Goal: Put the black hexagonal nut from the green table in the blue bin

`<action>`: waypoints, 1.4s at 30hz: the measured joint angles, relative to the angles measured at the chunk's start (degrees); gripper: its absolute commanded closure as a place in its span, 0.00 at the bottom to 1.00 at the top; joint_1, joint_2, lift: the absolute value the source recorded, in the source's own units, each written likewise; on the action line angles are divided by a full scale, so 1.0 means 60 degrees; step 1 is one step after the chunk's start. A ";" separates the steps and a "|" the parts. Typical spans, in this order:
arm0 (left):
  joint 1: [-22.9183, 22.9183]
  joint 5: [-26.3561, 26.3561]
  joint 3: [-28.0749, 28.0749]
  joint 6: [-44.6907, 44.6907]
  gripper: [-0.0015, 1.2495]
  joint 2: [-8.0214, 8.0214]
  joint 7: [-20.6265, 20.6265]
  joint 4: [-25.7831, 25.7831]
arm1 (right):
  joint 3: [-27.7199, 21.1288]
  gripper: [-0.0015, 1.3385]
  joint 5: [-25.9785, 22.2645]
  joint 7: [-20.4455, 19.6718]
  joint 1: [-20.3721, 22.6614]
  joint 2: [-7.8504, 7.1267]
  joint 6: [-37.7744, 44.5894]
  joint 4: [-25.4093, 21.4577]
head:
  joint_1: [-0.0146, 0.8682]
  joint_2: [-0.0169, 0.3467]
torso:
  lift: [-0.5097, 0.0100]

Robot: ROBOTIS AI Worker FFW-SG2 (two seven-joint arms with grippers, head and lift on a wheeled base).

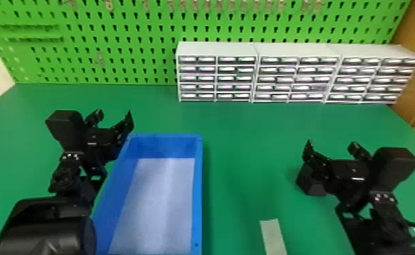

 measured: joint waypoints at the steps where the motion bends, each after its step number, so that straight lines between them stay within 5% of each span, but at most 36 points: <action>1: -0.0001 -0.0005 -0.0006 0.0000 0.41 0.0000 0.0000 0.0000 | -0.0002 0.16 0.0001 0.0000 -0.0002 0.0000 0.0000 0.0000 | 0.79 0.19 | 0.79; 32: 0.0010 -0.0040 0.0007 0.0000 0.41 0.0000 0.0000 0.0014 | 0.0090 0.16 0.0038 0.0000 -0.0345 -0.0070 0.0563 -0.0106 | 0.79 0.19 | 0.79; 42: 0.0043 -0.0012 -0.0018 0.0001 0.41 0.0000 0.0000 0.0015 | -0.0045 0.16 0.0084 0.0000 -0.1044 -0.0236 0.2255 -0.0297 | 0.79 0.19 | 0.79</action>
